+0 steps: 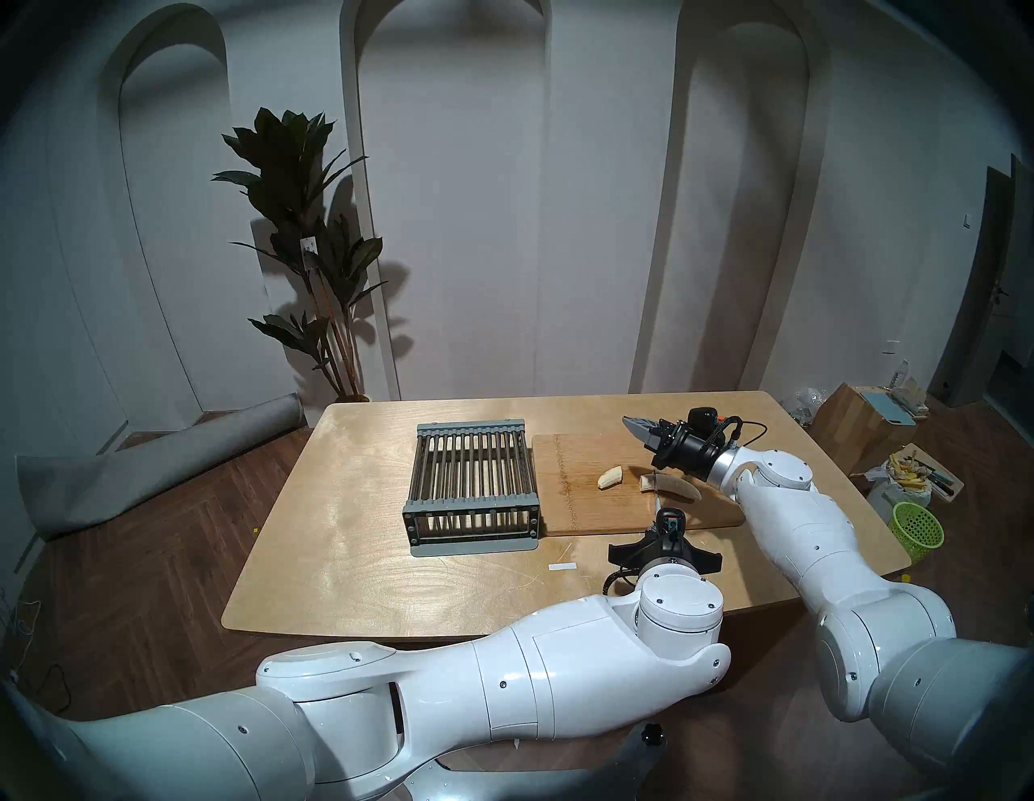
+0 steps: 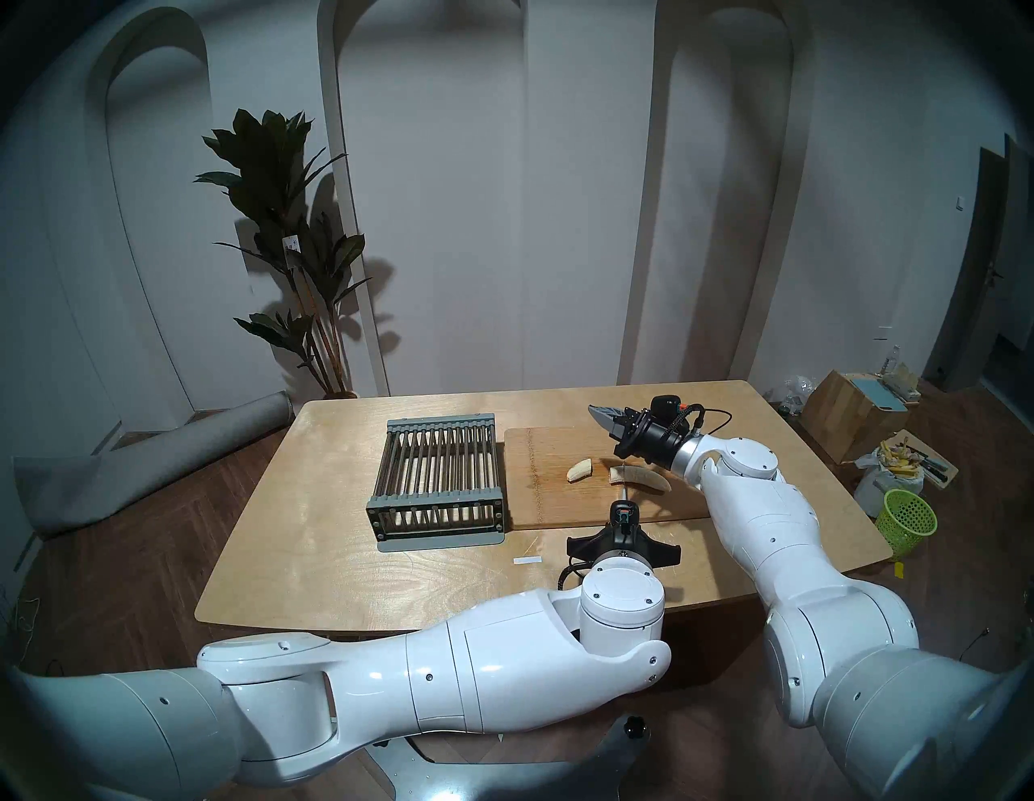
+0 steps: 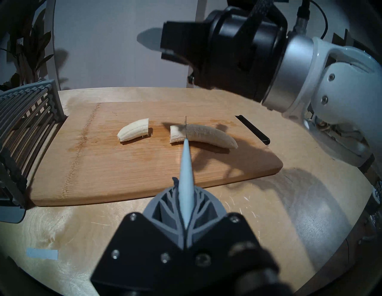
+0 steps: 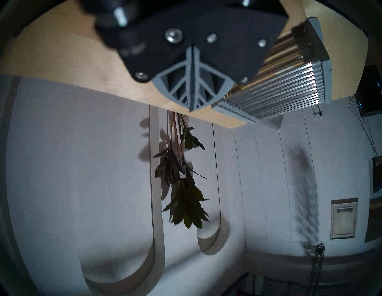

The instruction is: Cut the banana into four pieces on the cutting board

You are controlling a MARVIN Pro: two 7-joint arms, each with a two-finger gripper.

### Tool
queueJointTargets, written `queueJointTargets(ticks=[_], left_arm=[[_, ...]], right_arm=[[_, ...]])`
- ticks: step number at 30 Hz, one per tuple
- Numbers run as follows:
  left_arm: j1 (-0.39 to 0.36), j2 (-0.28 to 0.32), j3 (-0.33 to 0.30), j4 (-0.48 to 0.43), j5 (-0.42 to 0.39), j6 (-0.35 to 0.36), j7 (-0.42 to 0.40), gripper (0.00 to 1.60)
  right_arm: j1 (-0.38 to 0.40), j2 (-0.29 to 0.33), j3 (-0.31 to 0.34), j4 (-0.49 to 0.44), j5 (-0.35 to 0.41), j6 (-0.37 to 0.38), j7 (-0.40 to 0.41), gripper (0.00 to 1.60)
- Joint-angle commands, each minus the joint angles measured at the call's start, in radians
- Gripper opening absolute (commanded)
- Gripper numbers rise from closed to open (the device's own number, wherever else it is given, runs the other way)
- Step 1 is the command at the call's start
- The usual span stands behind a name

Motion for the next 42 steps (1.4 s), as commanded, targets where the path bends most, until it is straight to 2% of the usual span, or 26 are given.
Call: queueJointTargets(ticks=[1,10,11,20,26,30,34,42], left_arm=[[-0.051,0.0,-0.016,-0.036,0.036,-0.012,0.012,0.0],[-0.048,0.008,-0.028,-0.16,0.04,-0.014,0.042,0.0],[-0.044,0.016,-0.025,-0.182,0.041,-0.009,0.05,0.0],[-0.006,0.039,0.008,-0.251,0.027,0.012,0.085,0.0],[-0.003,0.03,0.035,-0.231,0.015,0.004,0.077,0.0],[-0.012,0.01,0.048,-0.176,0.03,-0.007,0.046,0.0],[-0.043,-0.01,0.038,-0.11,0.036,-0.022,0.014,0.0],[-0.086,-0.02,0.009,-0.064,0.042,-0.025,-0.013,0.0]], right_arm=[[-0.023,0.022,0.056,-0.109,0.072,-0.007,0.068,0.0],[-0.14,0.061,0.128,-0.233,0.123,0.025,0.085,0.0],[-0.167,0.066,0.138,-0.267,0.128,0.036,0.08,0.0],[-0.282,0.078,0.2,-0.37,0.158,0.076,0.075,0.0],[-0.36,0.071,0.23,-0.464,0.164,0.108,0.045,0.0],[-0.395,0.062,0.237,-0.506,0.168,0.12,0.034,0.0],[-0.438,0.056,0.246,-0.567,0.16,0.139,-0.002,0.0],[-0.456,0.055,0.261,-0.603,0.152,0.163,-0.049,0.0]])
